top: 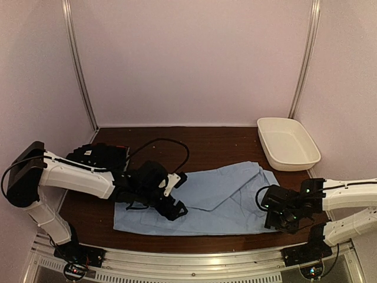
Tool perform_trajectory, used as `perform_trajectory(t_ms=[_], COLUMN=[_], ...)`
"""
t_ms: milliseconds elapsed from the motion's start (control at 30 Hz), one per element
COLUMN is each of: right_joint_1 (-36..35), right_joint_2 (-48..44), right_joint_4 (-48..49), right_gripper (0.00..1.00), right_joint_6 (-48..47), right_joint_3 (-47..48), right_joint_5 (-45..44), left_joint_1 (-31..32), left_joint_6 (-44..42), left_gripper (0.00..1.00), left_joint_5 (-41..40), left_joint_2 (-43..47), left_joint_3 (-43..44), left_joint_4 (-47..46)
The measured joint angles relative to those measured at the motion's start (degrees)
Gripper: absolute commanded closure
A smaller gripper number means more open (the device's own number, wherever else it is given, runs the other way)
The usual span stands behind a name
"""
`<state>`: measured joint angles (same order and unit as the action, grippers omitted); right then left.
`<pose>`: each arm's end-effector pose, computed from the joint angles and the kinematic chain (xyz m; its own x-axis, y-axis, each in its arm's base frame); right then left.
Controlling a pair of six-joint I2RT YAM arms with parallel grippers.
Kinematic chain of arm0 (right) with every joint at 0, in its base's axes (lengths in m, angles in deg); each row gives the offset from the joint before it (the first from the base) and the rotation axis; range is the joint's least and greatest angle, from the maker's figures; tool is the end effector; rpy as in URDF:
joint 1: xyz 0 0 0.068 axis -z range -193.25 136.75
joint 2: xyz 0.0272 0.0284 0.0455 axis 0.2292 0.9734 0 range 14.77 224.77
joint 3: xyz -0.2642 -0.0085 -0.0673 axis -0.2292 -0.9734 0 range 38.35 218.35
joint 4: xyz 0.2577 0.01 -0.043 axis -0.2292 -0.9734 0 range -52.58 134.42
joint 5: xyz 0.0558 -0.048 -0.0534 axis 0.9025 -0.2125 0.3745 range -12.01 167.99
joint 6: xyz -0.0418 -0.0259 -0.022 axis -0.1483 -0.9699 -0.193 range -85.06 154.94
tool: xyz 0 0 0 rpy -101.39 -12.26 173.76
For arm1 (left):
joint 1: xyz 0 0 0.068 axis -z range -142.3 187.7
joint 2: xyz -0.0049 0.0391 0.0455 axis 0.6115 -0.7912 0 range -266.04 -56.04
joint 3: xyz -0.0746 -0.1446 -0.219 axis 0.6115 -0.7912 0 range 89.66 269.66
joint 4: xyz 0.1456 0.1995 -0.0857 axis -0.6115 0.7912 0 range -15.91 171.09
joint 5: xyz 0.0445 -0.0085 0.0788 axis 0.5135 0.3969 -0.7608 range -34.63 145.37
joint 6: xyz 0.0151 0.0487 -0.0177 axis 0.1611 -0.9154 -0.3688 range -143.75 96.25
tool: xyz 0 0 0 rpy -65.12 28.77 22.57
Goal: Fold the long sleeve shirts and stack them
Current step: Smooth out the rectangle-folded shirt at the center of the board.
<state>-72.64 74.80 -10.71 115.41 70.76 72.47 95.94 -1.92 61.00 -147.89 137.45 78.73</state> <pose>0.0778 0.1246 0.1733 -0.9224 0.3688 -0.1150 0.3574 0.9276 0.1085 0.1646 -0.2726 0.1679 -0.6944 0.4187 -0.5853 0.6701 0.6727 -0.3137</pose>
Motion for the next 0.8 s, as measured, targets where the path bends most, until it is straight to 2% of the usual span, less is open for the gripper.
perform_trajectory(t_ms=[500,800], right_joint_1=[-2.4,-2.7], right_joint_2=[1.2,2.4], right_joint_4=[-1.8,-0.2], right_gripper=[0.32,0.34], right_joint_6=[3.7,5.0], right_joint_3=[0.5,0.7], right_joint_5=[-3.0,-4.5], left_joint_1=[0.0,0.0], left_joint_6=[-0.3,-0.4], left_gripper=[0.07,0.07], left_joint_5=[0.7,0.7], left_joint_2=[-1.3,-1.4], left_joint_3=[0.5,0.5], left_joint_4=[0.1,0.1])
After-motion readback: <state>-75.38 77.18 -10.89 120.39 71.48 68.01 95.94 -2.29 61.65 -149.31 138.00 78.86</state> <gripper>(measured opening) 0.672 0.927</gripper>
